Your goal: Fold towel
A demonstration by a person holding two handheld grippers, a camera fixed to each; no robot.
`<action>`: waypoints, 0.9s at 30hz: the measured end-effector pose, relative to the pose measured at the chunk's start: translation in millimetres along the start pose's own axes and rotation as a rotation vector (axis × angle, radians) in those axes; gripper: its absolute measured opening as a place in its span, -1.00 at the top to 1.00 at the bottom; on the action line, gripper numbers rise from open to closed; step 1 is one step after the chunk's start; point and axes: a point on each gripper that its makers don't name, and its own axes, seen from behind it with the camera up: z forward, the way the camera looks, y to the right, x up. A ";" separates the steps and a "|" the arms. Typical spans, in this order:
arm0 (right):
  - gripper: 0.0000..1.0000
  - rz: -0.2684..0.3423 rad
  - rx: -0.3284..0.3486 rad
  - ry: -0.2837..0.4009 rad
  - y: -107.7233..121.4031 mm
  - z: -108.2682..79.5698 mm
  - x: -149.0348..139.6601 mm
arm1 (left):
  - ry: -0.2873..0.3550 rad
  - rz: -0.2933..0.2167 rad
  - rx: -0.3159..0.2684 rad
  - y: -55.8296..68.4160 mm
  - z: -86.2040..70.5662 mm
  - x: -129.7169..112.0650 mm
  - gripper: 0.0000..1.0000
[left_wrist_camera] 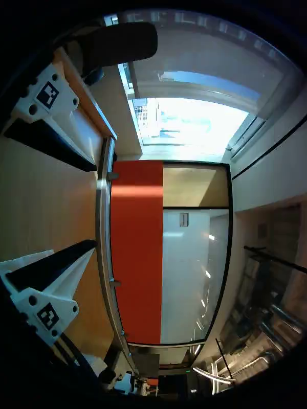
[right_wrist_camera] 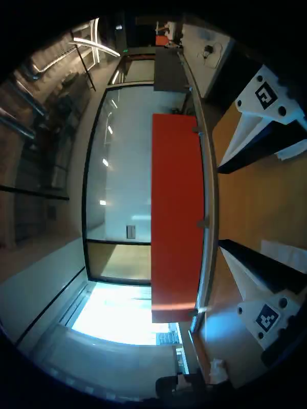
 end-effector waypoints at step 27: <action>-0.99 -0.064 0.202 -0.110 -41.9 -2.6 43.4 | -0.157 0.089 -0.230 52.5 -2.3 26.7 -0.99</action>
